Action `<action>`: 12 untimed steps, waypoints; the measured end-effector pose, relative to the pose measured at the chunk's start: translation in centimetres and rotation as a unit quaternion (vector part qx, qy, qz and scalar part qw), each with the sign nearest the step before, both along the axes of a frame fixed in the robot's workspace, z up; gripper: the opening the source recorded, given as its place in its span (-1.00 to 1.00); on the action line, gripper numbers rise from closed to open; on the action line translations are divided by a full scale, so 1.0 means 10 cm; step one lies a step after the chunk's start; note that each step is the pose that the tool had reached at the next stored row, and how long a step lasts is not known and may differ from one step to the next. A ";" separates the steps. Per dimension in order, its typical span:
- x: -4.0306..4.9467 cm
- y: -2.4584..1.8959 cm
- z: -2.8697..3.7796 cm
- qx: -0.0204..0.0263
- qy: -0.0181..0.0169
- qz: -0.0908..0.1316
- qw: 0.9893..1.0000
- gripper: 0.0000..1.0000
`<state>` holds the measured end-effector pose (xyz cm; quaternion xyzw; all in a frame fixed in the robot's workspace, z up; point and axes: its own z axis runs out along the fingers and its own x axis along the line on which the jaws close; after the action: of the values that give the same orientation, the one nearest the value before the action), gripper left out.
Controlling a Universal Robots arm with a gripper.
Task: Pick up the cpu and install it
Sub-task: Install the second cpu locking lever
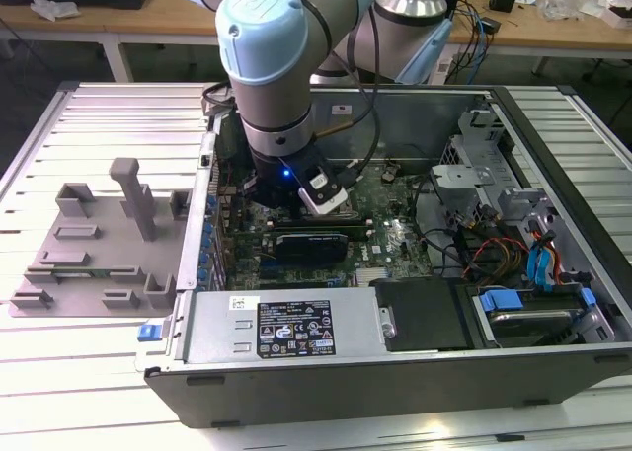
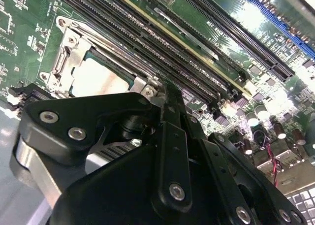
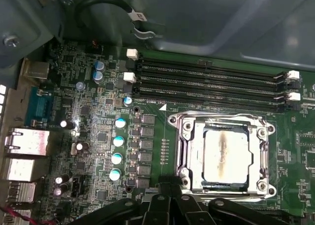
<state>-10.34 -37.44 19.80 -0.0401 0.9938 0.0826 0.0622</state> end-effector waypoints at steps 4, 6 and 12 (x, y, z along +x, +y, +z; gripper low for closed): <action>-0.001 0.001 0.015 -0.002 0.000 0.000 1.000 -0.79; 0.000 0.002 0.071 -0.003 0.000 0.000 1.000 -0.79; 0.213 0.123 0.146 -0.030 0.005 0.000 1.000 -0.79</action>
<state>-8.21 -36.21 21.27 -0.0411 0.9962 0.0525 0.0562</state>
